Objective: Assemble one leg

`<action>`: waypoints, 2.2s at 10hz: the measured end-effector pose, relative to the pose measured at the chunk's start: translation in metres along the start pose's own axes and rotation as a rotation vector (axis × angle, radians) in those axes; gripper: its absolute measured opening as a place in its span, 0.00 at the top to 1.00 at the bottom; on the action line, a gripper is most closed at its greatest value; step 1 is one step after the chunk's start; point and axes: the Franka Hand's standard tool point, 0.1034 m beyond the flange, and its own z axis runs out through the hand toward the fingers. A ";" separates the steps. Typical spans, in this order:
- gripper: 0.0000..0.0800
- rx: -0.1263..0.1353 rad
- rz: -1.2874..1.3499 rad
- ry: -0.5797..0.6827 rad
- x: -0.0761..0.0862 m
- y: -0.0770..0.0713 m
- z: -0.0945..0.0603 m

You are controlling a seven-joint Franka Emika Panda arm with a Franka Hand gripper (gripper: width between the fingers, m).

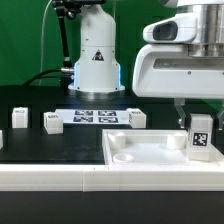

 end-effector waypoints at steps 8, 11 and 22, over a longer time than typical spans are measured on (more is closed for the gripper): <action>0.64 -0.009 0.714 0.015 0.004 0.009 0.001; 0.37 -0.008 0.681 0.014 0.003 0.007 0.002; 0.19 -0.004 -0.374 0.024 0.001 -0.002 0.001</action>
Offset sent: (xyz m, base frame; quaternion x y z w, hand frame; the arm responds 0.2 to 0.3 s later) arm 0.0018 -0.0033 -0.0047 -0.0094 0.0047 0.2995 0.9540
